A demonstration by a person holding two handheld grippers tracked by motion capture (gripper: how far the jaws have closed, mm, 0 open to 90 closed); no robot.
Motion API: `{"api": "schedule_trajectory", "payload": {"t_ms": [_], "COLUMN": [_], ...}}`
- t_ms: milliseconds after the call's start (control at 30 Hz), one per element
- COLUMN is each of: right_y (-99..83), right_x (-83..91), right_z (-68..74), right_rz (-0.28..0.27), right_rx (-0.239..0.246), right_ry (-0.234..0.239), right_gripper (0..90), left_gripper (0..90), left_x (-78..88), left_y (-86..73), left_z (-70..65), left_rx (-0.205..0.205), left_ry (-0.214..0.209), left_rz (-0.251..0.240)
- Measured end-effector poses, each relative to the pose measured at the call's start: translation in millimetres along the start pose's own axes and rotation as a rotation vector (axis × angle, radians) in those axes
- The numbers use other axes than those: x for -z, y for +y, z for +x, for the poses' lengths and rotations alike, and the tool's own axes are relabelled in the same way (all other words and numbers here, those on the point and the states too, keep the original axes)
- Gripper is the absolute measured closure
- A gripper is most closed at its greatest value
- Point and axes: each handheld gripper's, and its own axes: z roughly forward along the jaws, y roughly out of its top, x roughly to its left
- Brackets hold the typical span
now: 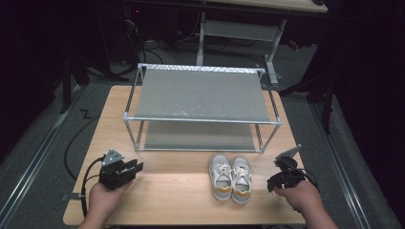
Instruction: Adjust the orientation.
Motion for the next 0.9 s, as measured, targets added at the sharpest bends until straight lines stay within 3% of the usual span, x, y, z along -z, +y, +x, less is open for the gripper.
{"api": "schedule_trajectory", "payload": {"t_ms": [133, 233, 433, 467, 633, 900], "right_y": [7.9, 12.4, 13.4, 12.7, 9.8, 12.3], "right_x": [1.5, 2.9, 4.2, 4.6, 14.9, 51.5], "right_z": [9.1, 12.6, 14.6, 13.8, 22.1, 57.2], "right_rz": [0.059, 0.066, 0.070, 0.068, 0.047, -0.013], "right_rx": [0.006, 0.011, -0.018, -0.001, 0.019, 0.071], "right_ry": [-0.044, -0.059, -0.056, -0.057, -0.051, -0.010], "right_gripper": [35.8, 34.8, 33.5, 33.2, 33.4, 38.7], "left_gripper": [54.4, 43.6, 29.4, 27.9, 28.2, 29.0], "left_x": [-2.4, -1.4, -0.6, -0.6, -2.4, -4.8], "left_y": [-0.5, 0.0, 0.1, 0.1, -1.0, -1.5], "left_z": [0.0, 1.1, -0.5, -0.5, -2.4, -3.5], "left_rx": [-0.001, 0.008, -0.028, -0.028, -0.052, -0.061], "left_ry": [0.016, 0.022, 0.074, 0.074, 0.068, 0.077], "left_rz": [0.005, -0.012, -0.021, -0.021, -0.018, -0.014]}}
